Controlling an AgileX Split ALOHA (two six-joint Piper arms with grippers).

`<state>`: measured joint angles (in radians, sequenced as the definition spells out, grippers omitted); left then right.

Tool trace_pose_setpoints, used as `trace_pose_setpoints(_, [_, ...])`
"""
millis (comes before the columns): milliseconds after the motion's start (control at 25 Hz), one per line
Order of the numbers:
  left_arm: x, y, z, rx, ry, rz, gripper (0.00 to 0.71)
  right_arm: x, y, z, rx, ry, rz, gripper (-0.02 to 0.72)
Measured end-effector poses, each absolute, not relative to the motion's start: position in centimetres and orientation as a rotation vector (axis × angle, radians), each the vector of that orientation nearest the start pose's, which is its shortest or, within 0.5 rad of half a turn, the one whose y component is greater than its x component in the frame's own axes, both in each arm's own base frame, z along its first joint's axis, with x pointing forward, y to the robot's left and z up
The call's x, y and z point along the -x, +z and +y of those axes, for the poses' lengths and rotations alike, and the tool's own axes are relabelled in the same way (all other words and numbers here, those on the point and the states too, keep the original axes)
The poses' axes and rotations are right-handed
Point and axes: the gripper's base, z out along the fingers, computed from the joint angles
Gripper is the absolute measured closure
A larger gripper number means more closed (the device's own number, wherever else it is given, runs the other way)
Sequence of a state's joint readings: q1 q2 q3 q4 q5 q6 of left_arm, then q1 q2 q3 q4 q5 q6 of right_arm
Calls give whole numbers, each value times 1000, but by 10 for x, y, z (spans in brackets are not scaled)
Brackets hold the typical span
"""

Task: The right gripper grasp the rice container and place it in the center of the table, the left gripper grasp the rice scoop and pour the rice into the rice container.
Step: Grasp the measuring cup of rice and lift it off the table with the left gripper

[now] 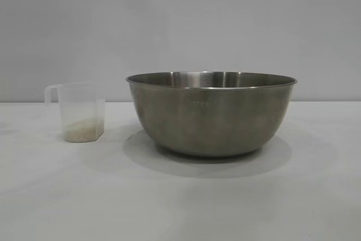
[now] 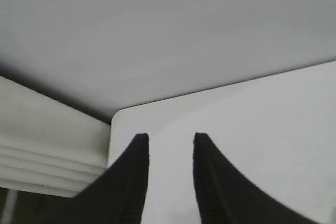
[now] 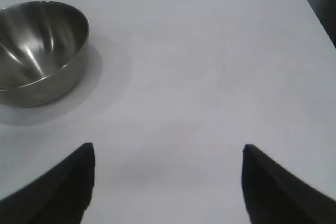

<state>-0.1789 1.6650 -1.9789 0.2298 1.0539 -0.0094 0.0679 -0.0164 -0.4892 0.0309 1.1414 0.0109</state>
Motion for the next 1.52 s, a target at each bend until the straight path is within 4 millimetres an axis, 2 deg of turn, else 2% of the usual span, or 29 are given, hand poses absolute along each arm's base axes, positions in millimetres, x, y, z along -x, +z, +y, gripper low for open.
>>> trace_pose_setpoints(320, [-356, 454, -52, -228, 109, 2256, 513, 10, 268, 2, 64, 84, 2119, 171])
trace_pose_setpoints(400, [-358, 440, -54, -240, 86, 2303, 513, 10, 268, 2, 64, 84, 2119, 171])
trace_pose_setpoints(600, [-361, 387, -58, -276, 44, 2463, 513, 10, 268, 2, 64, 84, 2119, 171])
trace_pose_setpoints(800, [-357, 349, -59, -298, 36, 2521, 513, 10, 268, 2, 64, 84, 2119, 171])
trace_pose_setpoints(1000, [-341, 325, -58, -298, 10, 2514, 513, 10, 268, 2, 64, 84, 2119, 171])
trace_pose_setpoints(1240, [-316, 306, -57, -266, -56, 2444, 513, 10, 268, 2, 64, 84, 2119, 171])
trace_pose_setpoints(1520, [-271, 288, -55, -226, -121, 2297, 513, 10, 268, 2, 64, 84, 2119, 171])
